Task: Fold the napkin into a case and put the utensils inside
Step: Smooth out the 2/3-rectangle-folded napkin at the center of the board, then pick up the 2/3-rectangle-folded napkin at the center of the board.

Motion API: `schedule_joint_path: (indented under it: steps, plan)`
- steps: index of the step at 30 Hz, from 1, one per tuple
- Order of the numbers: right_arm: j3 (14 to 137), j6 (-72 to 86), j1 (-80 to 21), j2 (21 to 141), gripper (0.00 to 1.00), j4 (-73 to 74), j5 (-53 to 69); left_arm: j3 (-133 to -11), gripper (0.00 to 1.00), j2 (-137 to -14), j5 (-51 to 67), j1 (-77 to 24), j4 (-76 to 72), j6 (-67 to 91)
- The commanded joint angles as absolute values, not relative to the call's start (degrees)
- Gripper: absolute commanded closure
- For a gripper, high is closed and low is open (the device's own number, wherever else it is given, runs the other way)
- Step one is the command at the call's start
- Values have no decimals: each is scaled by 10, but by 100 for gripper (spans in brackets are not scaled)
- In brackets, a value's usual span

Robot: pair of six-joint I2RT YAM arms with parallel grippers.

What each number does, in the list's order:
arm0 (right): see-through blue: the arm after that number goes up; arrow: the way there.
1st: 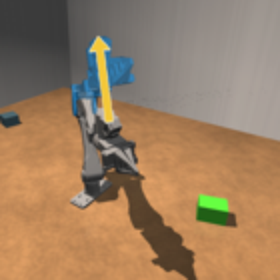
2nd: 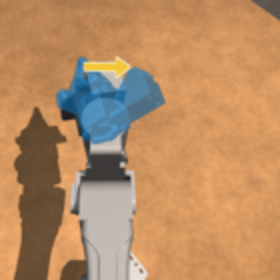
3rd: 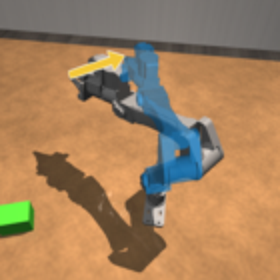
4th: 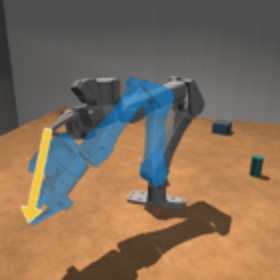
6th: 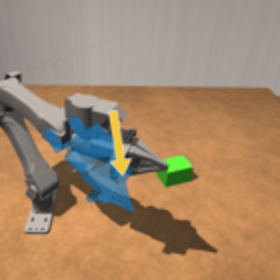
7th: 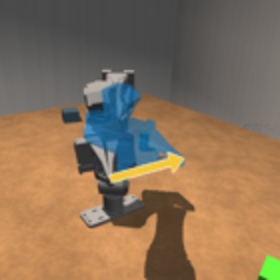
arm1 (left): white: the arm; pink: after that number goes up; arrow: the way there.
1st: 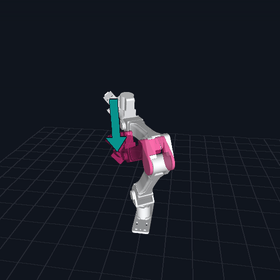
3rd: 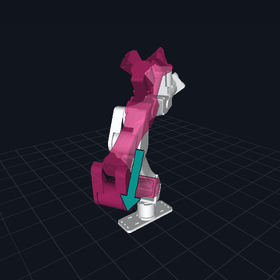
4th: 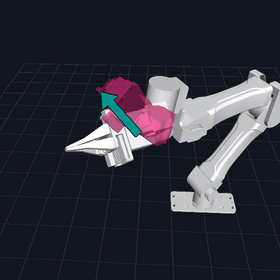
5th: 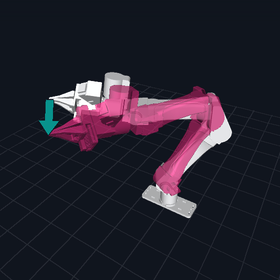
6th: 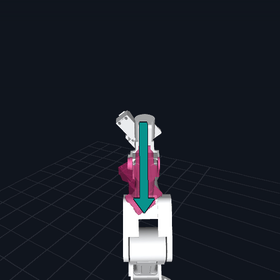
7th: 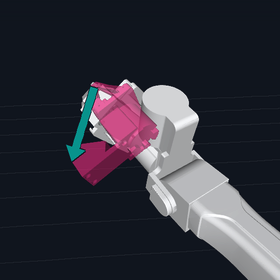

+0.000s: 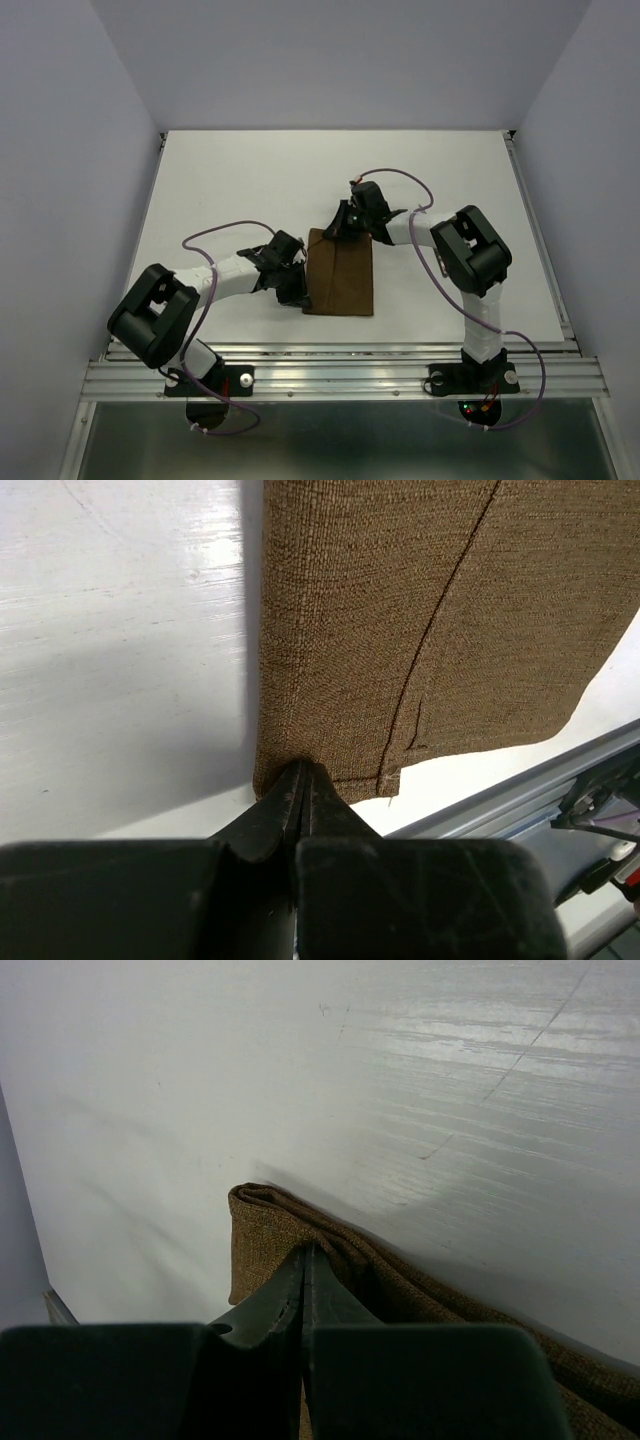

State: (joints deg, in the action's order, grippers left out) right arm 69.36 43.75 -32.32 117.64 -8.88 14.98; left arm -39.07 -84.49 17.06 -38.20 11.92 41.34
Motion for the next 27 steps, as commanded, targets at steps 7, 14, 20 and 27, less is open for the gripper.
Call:
schedule_joint_path:
  steps: [7,14,20,27]
  plan:
    - [742,408,-327,1079,36,34,84,-394,100,-857,169,-410,139,410]
    - [750,369,-321,996,21,108,-17,-412,100,-885,174,-435,127,426]
    - [665,352,-285,915,23,129,-55,-438,100,-896,179,-457,124,439]
    - [552,338,-236,841,39,141,-40,-516,100,-902,215,-467,132,431]
